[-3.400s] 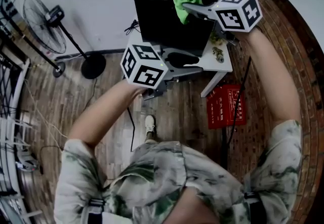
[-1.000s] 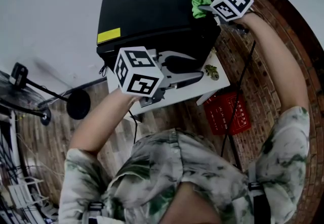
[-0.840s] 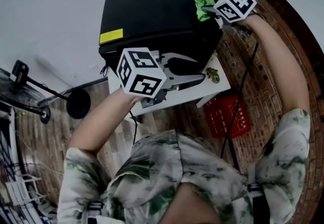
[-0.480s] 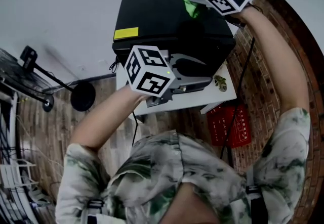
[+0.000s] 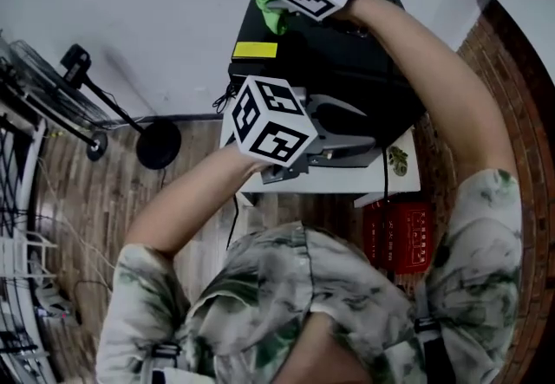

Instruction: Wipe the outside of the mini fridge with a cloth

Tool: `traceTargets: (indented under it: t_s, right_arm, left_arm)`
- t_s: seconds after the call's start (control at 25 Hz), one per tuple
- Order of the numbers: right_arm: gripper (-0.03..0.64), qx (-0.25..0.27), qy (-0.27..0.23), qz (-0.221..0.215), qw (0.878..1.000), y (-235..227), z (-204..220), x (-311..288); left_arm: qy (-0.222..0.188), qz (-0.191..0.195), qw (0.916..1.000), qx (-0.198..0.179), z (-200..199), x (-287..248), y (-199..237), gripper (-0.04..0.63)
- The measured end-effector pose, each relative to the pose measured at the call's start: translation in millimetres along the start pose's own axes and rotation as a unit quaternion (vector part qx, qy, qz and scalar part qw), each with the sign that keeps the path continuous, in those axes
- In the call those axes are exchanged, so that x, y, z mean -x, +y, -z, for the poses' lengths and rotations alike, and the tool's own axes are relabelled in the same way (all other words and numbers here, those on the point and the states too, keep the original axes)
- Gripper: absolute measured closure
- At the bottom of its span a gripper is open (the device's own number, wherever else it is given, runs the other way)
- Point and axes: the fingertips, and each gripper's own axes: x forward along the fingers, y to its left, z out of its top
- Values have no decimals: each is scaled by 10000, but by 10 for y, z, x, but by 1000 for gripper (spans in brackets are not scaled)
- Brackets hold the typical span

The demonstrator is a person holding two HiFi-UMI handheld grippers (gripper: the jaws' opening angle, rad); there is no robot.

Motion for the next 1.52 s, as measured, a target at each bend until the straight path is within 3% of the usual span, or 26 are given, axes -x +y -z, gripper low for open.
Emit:
traceTargets:
  t_s: [0.16,0.36,0.76,1.28,1.52]
  right_arm:
    - [505,234,188,-235,9993,119,-43,-319]
    - [505,259,493,-188,9983,18,258,-350]
    - [505,-321,956,320,9944,-635,1147,100]
    - [505,-976,1460,956,9798,-1177,2227,845]
    - [505,-966,1782,1116,9729,-1323,2525,1055]
  left_arm:
    - [-36,-176,9998,81,45,76,62,459]
    - [-9,-266,9996,99,109,76,89,459]
    - [-18,31,10000,43,1,-160,101,459]
    - [20,338,9994,-34,-118,-453,147,459]
    - [9,367,9993,-57,-161,-500,136,459]
